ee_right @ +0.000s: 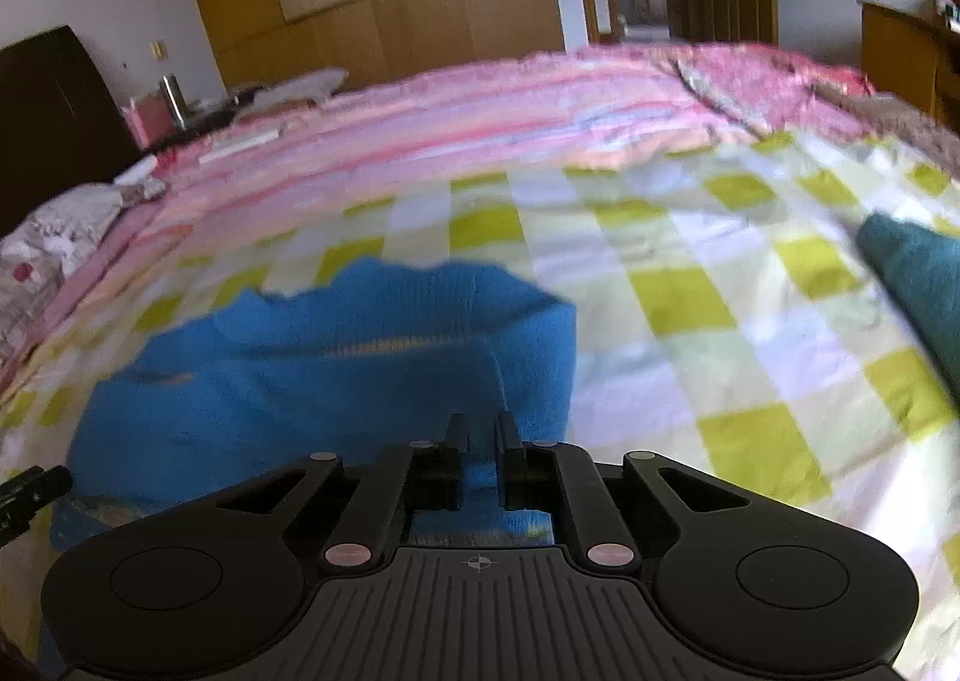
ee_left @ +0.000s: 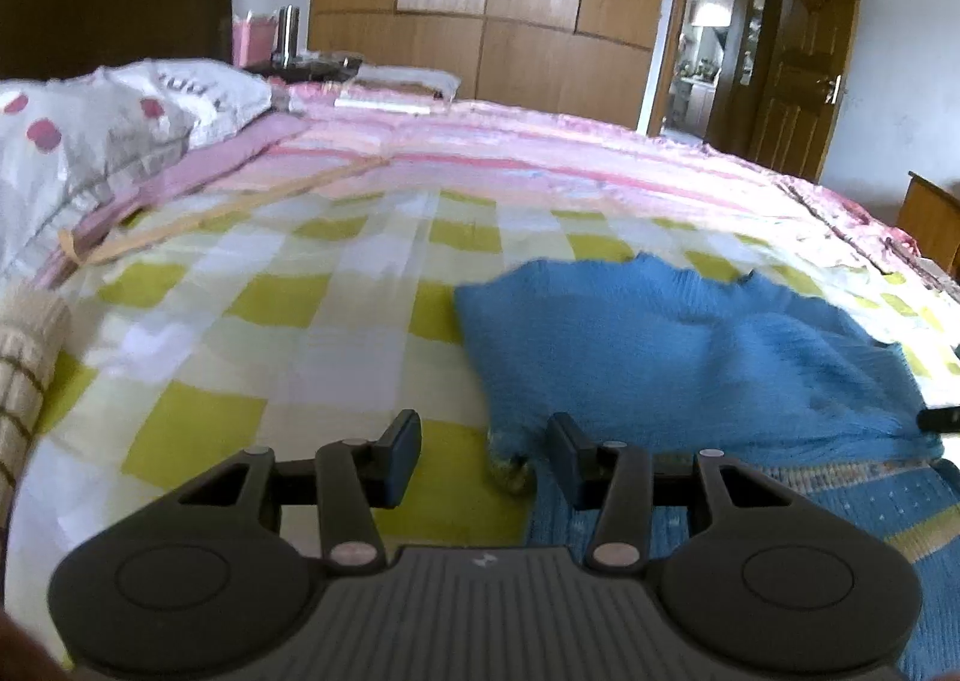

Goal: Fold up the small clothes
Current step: 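Move both tools to the sweater hem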

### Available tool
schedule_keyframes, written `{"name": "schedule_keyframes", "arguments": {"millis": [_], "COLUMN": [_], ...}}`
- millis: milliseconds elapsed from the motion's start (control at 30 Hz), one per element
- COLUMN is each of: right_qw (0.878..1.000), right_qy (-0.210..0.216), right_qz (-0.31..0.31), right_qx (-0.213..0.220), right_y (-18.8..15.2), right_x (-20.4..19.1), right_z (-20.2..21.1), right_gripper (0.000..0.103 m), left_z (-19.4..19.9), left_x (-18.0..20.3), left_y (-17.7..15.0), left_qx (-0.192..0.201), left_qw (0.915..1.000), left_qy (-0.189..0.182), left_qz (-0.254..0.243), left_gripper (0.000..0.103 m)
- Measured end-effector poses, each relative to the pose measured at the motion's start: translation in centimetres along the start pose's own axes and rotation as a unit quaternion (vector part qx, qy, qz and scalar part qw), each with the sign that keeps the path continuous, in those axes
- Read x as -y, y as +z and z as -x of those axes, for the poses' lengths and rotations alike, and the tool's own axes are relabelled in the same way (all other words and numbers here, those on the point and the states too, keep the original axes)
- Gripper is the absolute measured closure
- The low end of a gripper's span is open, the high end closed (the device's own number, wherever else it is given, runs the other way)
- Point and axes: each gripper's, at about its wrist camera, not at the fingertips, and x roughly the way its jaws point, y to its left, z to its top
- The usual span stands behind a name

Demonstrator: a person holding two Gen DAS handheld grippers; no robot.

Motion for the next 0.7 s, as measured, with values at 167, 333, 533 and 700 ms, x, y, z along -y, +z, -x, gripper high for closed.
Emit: {"name": "schedule_keyframes", "arguments": {"millis": [167,333,533,700], "right_qw": [1.0,1.0,0.998,0.996], "right_qy": [0.011,0.018,0.042,0.061], "right_qz": [-0.009,-0.01,-0.034,-0.042], "right_qx": [0.003,-0.007,-0.035,-0.05], "right_y": [-0.6,-2.6,-6.5,-9.4], "right_x": [0.4,1.7,3.6,4.6], "right_z": [1.8,4.9,8.3,10.7], "right_gripper": [0.087,0.086,0.081,0.08], "left_z": [1.5,4.0,7.5,9.8], "left_x": [0.4,0.8,0.3,0.2], "left_y": [-0.2,-1.8,-4.9,-7.0], "left_qx": [-0.003,-0.023,-0.066,-0.096], "left_qw": [1.0,0.9996,0.9973,0.9948], "left_qy": [0.002,0.001,0.0,-0.01], "left_qz": [-0.002,-0.015,-0.033,-0.032], "left_gripper": [0.052,0.052,0.052,0.052]}}
